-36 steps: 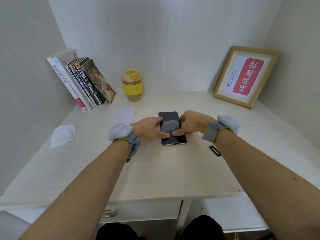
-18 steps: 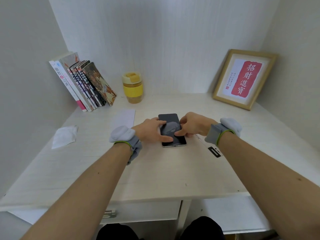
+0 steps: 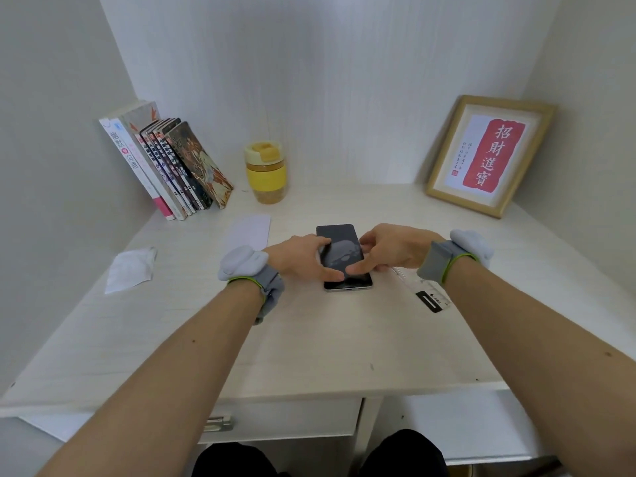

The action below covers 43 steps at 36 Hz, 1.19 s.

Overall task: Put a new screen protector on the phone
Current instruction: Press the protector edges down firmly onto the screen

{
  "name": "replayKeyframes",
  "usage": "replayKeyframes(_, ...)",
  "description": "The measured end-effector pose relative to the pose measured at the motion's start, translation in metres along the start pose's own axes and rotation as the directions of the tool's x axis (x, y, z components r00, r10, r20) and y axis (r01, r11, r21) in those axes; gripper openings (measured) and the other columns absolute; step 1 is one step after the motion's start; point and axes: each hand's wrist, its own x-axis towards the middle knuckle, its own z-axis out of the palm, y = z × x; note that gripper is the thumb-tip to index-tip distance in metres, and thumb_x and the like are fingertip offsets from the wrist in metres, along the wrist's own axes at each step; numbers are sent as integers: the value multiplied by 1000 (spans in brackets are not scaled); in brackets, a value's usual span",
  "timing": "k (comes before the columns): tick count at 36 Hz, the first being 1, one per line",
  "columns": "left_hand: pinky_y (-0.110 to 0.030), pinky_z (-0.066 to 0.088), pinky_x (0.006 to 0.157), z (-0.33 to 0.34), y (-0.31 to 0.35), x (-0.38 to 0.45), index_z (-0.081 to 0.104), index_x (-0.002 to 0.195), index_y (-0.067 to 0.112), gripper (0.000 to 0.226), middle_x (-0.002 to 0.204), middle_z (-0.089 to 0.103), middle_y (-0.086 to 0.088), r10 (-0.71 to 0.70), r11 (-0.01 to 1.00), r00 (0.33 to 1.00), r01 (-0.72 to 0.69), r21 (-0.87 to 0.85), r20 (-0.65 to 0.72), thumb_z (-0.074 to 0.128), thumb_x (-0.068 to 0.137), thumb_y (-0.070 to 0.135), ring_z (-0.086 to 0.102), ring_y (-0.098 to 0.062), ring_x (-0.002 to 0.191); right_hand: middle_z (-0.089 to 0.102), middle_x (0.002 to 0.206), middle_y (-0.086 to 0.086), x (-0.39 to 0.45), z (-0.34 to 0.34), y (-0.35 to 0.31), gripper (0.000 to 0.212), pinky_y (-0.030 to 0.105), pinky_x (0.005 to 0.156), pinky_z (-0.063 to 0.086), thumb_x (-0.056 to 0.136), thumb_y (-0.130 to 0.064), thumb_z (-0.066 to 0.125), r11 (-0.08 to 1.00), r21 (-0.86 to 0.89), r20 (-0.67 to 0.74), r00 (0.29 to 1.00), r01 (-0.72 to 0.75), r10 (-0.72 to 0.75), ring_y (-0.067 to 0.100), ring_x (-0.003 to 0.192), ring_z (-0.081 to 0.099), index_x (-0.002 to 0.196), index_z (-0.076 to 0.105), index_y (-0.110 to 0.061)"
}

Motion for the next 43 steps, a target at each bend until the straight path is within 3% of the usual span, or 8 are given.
replayKeyframes(4,-33,28,112,2,4,1,22,151,27,89,154,30,1,-9,999,1000,9,-32,-17,61,80,64,32,-22,139,73,105,7,-7,0,-4,69,45,97,52,46,-37,93,997,-72,21,999,29,-28,29,101,68,106,70,-12)
replayKeyframes(7,-35,33,109,6,8,3,24,150,26,94,148,36,-2,-7,1000,1000,7,-8,-27,59,75,72,37,-25,134,73,105,2,-9,1,-6,73,43,97,52,40,-41,91,996,-83,-6,999,45,-45,25,99,68,106,70,-16)
replayKeyframes(16,-38,36,108,2,9,2,32,146,19,85,142,41,-7,35,998,999,-34,46,-21,64,79,62,40,-27,130,70,112,-2,-16,-1,-7,54,27,88,51,70,-18,86,995,-42,21,996,88,-88,18,100,66,120,65,-14)
replayKeyframes(28,-37,39,104,2,9,2,39,140,17,82,137,44,-7,35,999,999,-34,31,-30,66,77,62,45,-26,125,71,110,1,-19,-2,-14,57,40,99,51,66,-24,88,992,-114,10,998,55,-54,24,101,68,118,67,-13)
replayKeyframes(31,-37,37,107,1,7,2,35,144,19,85,142,42,-5,36,999,999,-35,19,-31,66,77,63,42,-25,128,73,105,9,-19,-2,-14,68,45,98,51,54,-38,90,994,-93,-26,998,51,-53,28,100,68,110,69,-6)
replayKeyframes(37,-33,32,107,3,4,3,27,148,22,87,148,37,-1,11,999,999,-12,-50,-33,59,80,66,39,-23,133,69,97,15,-25,-15,-4,48,38,83,55,81,-36,76,979,-193,-341,940,-70,0,26,87,65,105,66,5)
replayKeyframes(39,-34,29,110,4,5,4,24,150,21,88,152,34,-1,-1,998,999,-1,-65,-40,55,82,67,36,-24,136,61,89,10,-31,-15,-2,42,33,70,52,80,-39,76,950,-275,-355,934,-149,44,24,80,59,91,61,-2)
replayKeyframes(43,-38,31,112,8,10,6,16,152,20,95,154,28,-5,-16,999,999,14,-50,-34,52,80,71,33,-27,137,52,100,7,-40,-14,2,52,30,76,47,82,-44,74,903,-353,-308,941,-247,137,23,92,53,110,53,-5)
